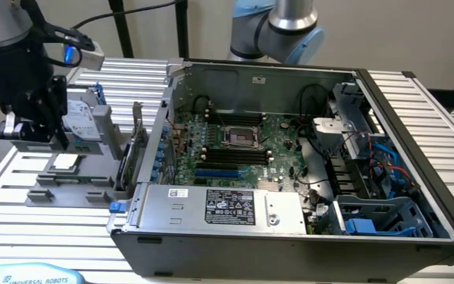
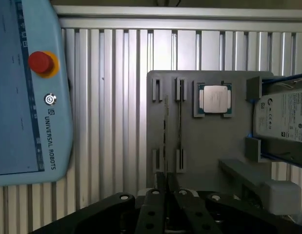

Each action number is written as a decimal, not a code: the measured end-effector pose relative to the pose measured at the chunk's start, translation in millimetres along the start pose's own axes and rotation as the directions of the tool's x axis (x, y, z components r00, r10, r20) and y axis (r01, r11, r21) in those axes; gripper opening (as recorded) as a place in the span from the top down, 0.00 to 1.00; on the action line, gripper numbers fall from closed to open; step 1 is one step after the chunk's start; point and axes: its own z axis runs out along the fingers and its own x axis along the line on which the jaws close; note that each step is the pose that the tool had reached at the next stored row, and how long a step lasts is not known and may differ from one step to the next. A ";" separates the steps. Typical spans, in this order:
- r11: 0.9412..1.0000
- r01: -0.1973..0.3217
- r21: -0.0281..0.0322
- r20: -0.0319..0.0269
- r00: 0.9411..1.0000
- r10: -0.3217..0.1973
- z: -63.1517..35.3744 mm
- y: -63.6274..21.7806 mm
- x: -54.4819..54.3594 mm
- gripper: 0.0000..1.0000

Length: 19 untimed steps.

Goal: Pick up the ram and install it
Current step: 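Pick up the ram and move it above insertion slot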

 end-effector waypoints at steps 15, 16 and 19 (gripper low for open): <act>1.000 0.000 -0.001 0.003 1.000 0.000 -60.1 -66.5 -1.4 0.87; 1.000 0.000 -0.001 0.004 1.000 0.000 -61.6 -71.0 -1.5 0.87; 1.000 0.000 -0.002 0.005 1.000 0.000 -64.4 -84.7 -1.7 0.87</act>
